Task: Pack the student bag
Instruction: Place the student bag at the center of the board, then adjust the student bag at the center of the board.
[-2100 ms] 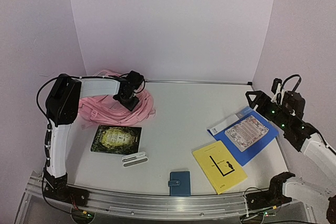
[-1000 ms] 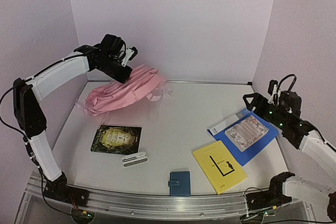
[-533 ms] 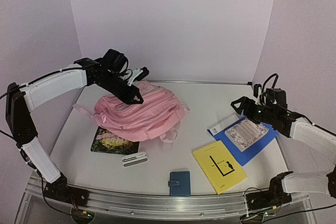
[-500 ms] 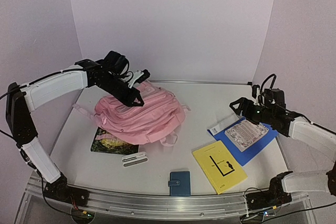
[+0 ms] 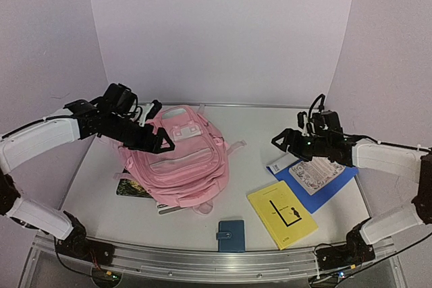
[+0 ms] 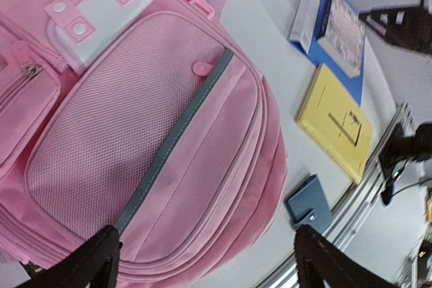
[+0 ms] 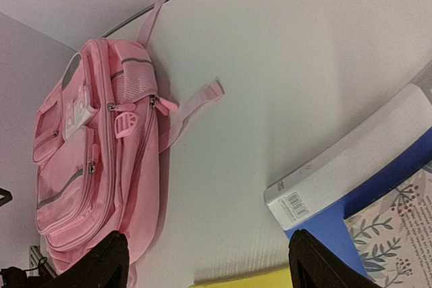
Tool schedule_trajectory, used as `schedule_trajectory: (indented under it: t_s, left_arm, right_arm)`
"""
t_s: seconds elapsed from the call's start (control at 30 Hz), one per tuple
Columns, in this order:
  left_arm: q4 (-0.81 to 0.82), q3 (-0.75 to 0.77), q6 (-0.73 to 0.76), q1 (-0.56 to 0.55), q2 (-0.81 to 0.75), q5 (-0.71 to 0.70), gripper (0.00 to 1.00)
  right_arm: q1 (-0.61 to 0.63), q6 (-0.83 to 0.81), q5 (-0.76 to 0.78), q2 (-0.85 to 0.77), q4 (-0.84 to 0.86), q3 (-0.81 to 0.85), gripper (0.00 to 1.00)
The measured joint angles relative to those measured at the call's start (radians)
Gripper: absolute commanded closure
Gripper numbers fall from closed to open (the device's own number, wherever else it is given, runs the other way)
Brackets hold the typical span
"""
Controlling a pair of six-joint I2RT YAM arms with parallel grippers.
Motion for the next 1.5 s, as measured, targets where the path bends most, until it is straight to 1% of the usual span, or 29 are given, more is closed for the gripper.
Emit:
schedule_trajectory:
  t_s: [0.1,0.2,0.27,0.37,0.57,0.7,0.87,0.97,1.07,1.13,1.27,1.37,1.4,1.5]
  left_arm:
    - [0.051,-0.07,-0.115,0.074,-0.098,0.019,0.0]
    - [0.105,-0.158,-0.215,0.219,-0.147,0.079,0.0]
    - [0.111,-0.212,-0.267,0.31,-0.152,0.086,0.0]
    - [0.114,-0.279,-0.326,0.366,-0.151,0.089,0.0]
    - [0.118,-0.352,-0.386,0.392,-0.153,0.079,0.0]
    - [0.114,-0.389,-0.4,0.4,-0.165,0.034,0.01]
    - [0.148,-0.475,-0.443,0.405,-0.167,0.026,0.09]
    - [0.198,-0.526,-0.485,0.404,-0.163,0.043,0.14]
    - [0.255,-0.553,-0.519,0.404,-0.163,0.056,0.17]
    - [0.286,-0.562,-0.537,0.405,-0.163,0.062,0.2]
    - [0.364,-0.577,-0.562,0.405,-0.146,0.079,0.28]
    - [0.414,-0.582,-0.574,0.404,-0.11,0.092,0.39]
    - [0.424,-0.582,-0.572,0.404,-0.096,0.095,0.42]
    - [0.448,-0.576,-0.571,0.405,-0.056,0.101,0.47]
  right_arm:
    - [0.065,0.042,-0.015,0.074,0.065,0.009,0.2]
    - [0.137,0.08,-0.021,0.159,0.109,0.045,0.21]
    - [0.191,0.098,-0.021,0.231,0.14,0.09,0.24]
    - [0.262,0.131,-0.024,0.347,0.196,0.168,0.31]
    - [0.35,0.189,-0.027,0.527,0.253,0.263,0.38]
    - [0.374,0.219,-0.025,0.58,0.261,0.27,0.42]
    - [0.376,0.26,-0.024,0.59,0.289,0.27,0.47]
    - [0.375,0.285,-0.027,0.595,0.324,0.27,0.5]
    - [0.374,0.31,-0.029,0.611,0.354,0.27,0.57]
    - [0.374,0.327,-0.031,0.624,0.369,0.269,0.63]
    - [0.374,0.358,-0.032,0.627,0.387,0.268,0.83]
    - [0.374,0.374,-0.031,0.627,0.406,0.268,0.98]
    - [0.374,0.381,-0.029,0.627,0.41,0.268,1.0]
    - [0.374,0.395,-0.02,0.616,0.416,0.26,1.0]
